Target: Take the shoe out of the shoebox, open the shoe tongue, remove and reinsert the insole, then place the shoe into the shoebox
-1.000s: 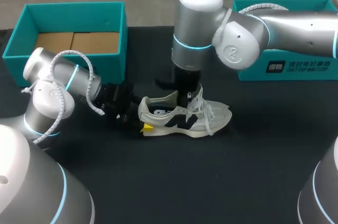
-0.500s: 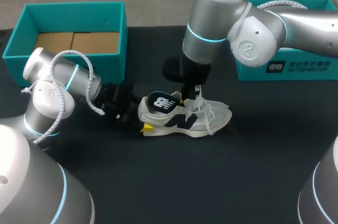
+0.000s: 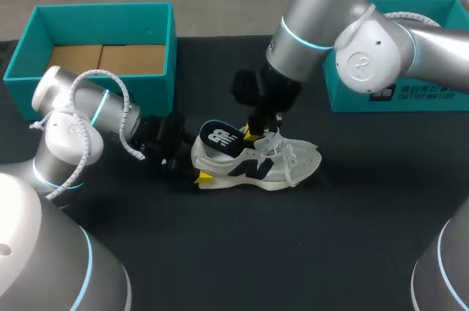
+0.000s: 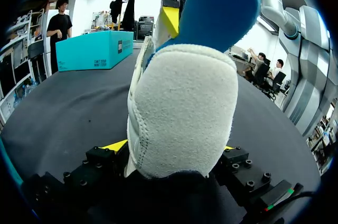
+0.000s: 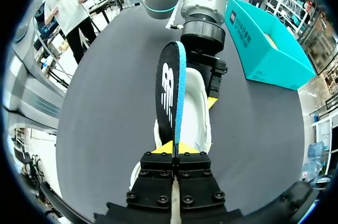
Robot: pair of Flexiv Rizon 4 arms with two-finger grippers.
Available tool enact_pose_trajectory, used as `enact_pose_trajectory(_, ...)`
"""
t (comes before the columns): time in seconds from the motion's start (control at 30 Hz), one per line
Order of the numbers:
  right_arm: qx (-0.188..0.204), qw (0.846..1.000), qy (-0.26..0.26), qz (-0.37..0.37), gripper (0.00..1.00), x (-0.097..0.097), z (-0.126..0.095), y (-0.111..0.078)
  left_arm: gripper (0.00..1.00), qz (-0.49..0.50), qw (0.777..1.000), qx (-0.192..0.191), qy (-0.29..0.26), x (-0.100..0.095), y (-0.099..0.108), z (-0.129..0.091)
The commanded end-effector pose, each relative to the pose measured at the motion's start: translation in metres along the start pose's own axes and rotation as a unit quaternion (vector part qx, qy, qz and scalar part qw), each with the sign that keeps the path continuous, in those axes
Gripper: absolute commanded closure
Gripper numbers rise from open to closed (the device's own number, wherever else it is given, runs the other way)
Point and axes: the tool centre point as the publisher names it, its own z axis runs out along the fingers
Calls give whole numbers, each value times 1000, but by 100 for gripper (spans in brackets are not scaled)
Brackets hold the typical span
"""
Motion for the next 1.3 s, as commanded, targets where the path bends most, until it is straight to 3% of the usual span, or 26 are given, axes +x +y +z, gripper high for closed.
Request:
enact_pose_trajectory(0.03, 3, 1000, 10, -2, 100, -9, 9, 10, 100, -1, 1000, -1, 1, -2, 2, 3)
enact_pose_trajectory(0.47, -23, 999, 24, -20, 100, -20, 14, 31, 100, -1, 1000, -1, 1, -2, 2, 3)
enact_pose_trajectory(0.87, -65, 996, 51, -20, 98, -17, 23, 29, 100, -1, 1000, -1, 1, -2, 2, 3)
enact_pose_trajectory(1.07, -79, 995, 60, -26, 76, -20, 23, 29, 100, -1, 1000, -1, 1, -2, 2, 3)
enact_pose_trajectory(1.3, -87, 993, 73, -26, 73, -22, 22, 23, 100, -1, 1000, -1, 1, -2, 2, 3)
